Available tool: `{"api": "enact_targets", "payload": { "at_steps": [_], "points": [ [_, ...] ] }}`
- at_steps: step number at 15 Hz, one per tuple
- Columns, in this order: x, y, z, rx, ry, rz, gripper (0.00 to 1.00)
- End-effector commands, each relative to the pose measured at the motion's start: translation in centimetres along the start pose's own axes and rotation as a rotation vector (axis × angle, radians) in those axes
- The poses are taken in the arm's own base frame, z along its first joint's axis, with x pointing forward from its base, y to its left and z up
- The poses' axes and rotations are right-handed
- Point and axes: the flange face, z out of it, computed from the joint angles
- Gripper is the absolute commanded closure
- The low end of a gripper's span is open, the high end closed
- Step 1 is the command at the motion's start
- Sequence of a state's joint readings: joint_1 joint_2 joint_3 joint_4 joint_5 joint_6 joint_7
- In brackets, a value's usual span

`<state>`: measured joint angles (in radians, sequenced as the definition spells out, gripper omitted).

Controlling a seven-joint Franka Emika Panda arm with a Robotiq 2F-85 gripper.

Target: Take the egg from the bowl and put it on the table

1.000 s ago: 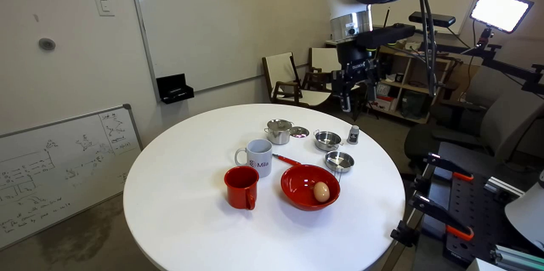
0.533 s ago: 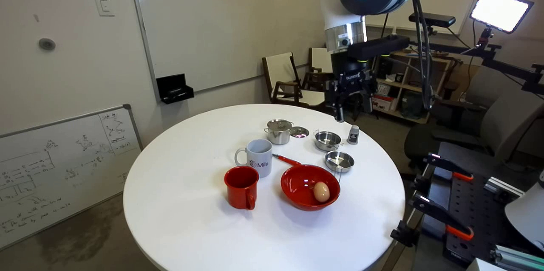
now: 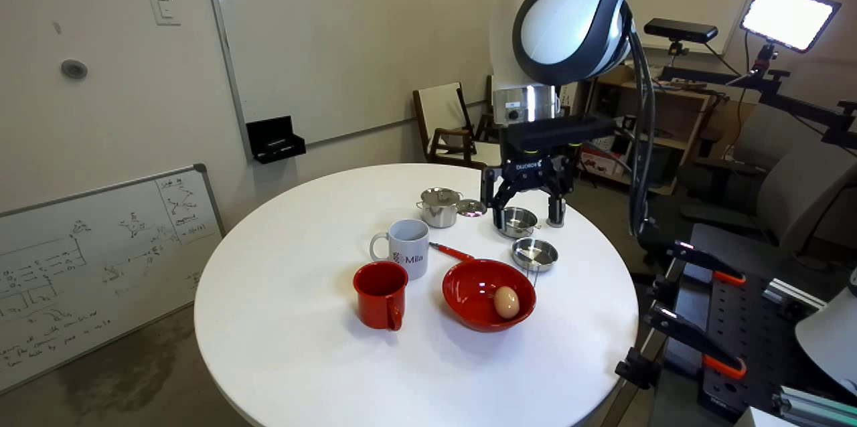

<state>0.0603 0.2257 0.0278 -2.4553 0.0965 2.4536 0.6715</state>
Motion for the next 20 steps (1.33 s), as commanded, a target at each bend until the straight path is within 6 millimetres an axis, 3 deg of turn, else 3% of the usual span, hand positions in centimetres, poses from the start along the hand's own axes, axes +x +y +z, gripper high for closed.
{"api": "enact_targets", "payload": {
  "at_steps": [1,4,5,10,20],
  "points": [
    [0.1,-0.8,3.2,0.014,-0.005,0.113,0.0],
    [-0.4,-1.1,4.8,0.003,-0.054,0.092,0.0],
    [-0.3,-0.5,4.1,-0.009,-0.037,0.092,0.0],
    [-0.2,-0.9,5.1,-0.014,-0.051,0.104,0.0],
    [0.5,-4.1,10.6,0.083,-0.074,0.145,0.0]
  ]
}}
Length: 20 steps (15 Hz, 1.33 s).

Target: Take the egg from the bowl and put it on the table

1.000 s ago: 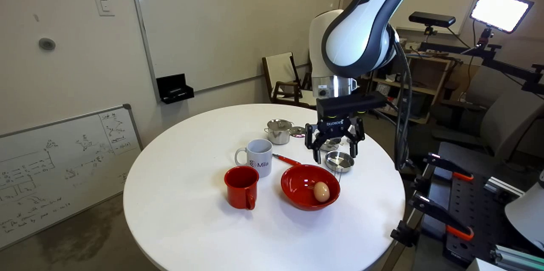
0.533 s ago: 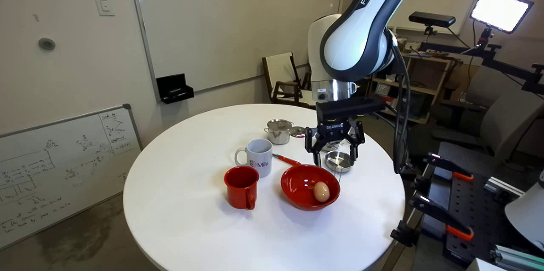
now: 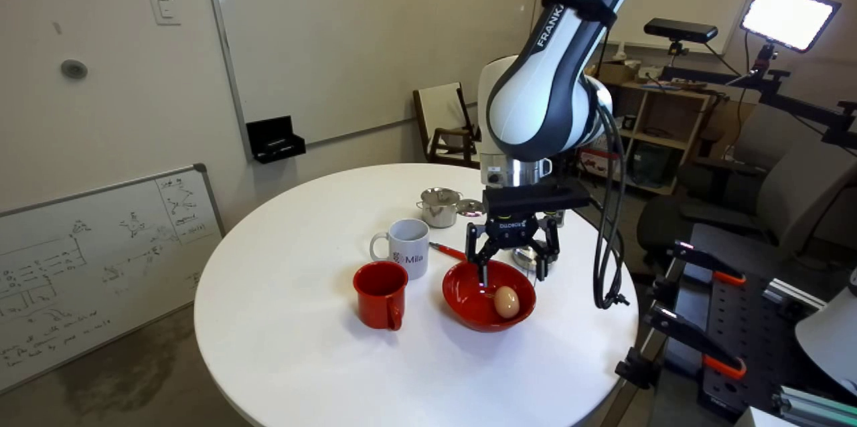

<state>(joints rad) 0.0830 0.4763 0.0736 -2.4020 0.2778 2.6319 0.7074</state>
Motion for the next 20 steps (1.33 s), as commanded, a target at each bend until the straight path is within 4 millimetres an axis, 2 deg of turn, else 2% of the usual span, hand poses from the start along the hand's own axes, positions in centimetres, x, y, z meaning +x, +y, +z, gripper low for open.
{"api": "enact_targets", "payload": {
  "at_steps": [1,8,20],
  "points": [
    [0.6,-1.4,2.0,0.039,-0.005,0.006,0.0],
    [1.8,-1.7,4.2,0.038,0.015,0.024,0.0],
    [3.1,-1.7,5.2,0.023,0.019,0.033,0.0]
  ]
}}
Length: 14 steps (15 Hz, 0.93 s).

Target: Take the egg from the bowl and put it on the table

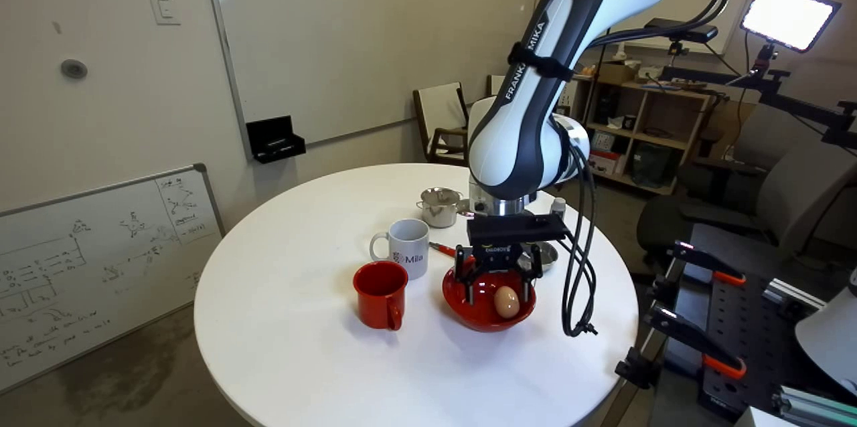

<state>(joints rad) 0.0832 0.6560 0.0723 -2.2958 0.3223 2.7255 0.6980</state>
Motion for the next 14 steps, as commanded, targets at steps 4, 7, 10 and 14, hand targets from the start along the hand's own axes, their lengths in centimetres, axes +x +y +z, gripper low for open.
{"api": "enact_targets", "payload": {
  "at_steps": [4,7,10,14],
  "points": [
    [0.8,-0.3,0.5,-0.004,0.015,-0.013,0.0],
    [0.8,-0.3,0.8,-0.007,0.013,-0.017,0.0],
    [1.0,0.0,1.3,-0.017,0.01,-0.015,0.0],
    [1.4,0.1,1.8,-0.027,0.009,-0.012,0.0]
  ]
}}
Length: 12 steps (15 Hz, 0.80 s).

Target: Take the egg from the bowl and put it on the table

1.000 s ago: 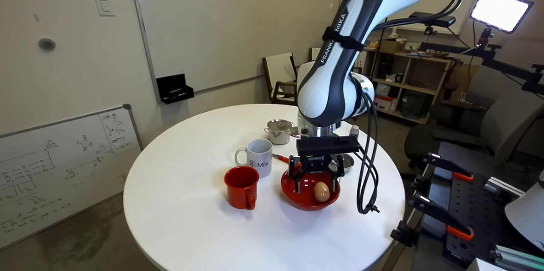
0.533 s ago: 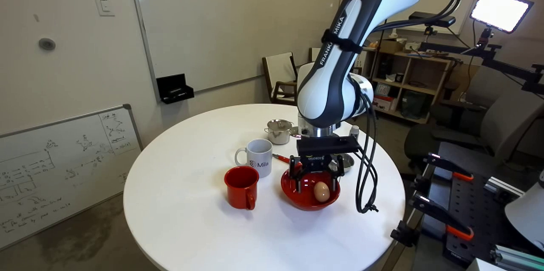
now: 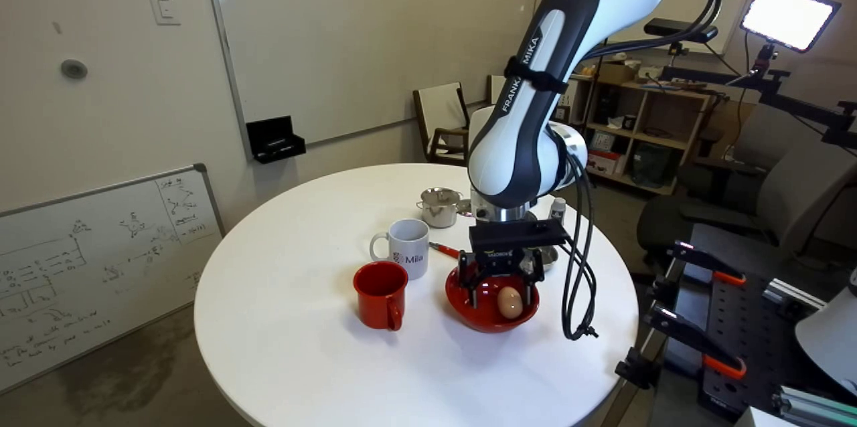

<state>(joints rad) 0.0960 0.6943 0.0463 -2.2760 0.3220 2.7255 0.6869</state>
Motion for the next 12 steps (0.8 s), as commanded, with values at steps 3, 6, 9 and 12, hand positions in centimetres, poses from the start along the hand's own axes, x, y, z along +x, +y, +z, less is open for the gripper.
{"api": "enact_targets", "payload": {
  "at_steps": [3,6,9,12],
  "points": [
    [0.66,-0.56,0.7,-0.009,0.009,-0.015,0.0],
    [0.81,-0.69,0.79,-0.009,0.013,-0.014,0.0],
    [0.97,-0.78,0.86,-0.011,0.014,-0.012,0.0],
    [1.07,-0.76,1.06,-0.012,0.011,-0.011,0.01]
  ]
}}
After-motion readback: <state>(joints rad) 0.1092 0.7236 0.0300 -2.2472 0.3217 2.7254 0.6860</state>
